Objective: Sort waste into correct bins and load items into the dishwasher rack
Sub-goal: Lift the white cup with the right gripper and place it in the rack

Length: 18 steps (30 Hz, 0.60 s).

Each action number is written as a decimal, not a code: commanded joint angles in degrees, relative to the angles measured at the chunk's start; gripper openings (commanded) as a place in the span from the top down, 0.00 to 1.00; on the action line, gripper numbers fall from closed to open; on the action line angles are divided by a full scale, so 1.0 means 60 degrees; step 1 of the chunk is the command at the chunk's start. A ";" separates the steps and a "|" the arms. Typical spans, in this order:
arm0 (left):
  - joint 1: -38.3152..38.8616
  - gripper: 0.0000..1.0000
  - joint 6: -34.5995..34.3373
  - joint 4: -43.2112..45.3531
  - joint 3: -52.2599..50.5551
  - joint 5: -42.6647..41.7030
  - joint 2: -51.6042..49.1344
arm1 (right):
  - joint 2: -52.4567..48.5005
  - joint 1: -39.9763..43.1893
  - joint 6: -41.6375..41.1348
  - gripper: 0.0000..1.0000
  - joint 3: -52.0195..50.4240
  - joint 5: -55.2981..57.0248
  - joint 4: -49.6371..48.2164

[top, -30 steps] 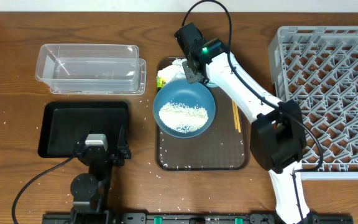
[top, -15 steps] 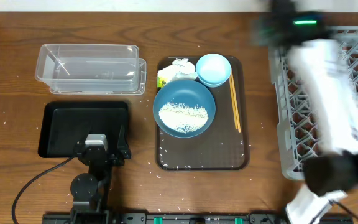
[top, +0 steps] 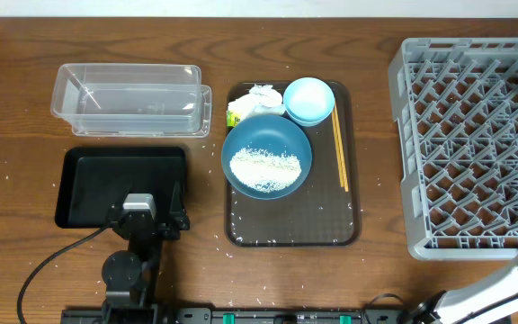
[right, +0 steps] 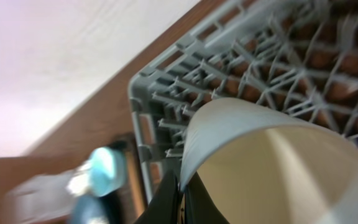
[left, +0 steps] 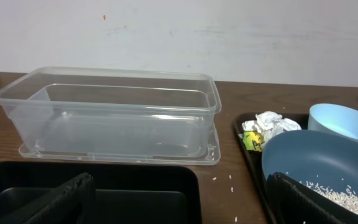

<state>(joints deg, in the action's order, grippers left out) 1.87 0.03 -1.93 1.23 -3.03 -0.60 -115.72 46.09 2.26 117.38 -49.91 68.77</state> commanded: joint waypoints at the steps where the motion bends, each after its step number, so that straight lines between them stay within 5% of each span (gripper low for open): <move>1: -0.0058 0.09 0.0058 -0.0335 -0.0168 0.0109 0.0044 | -0.0594 0.0714 0.1162 0.99 -0.0033 -0.3213 0.0237; 10: -0.0058 0.10 0.0058 -0.0335 -0.0168 0.0109 0.0044 | -0.2623 0.0940 0.1931 0.99 -0.0033 -0.5085 0.0484; 18: -0.0058 0.10 0.0058 -0.0335 -0.0168 0.0109 0.0044 | -0.3606 0.0739 0.2109 0.99 -0.0036 -0.3982 0.0506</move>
<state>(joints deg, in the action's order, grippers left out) 1.87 0.03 -1.93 1.23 -3.03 -0.60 -136.49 51.05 12.95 117.01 -75.42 71.66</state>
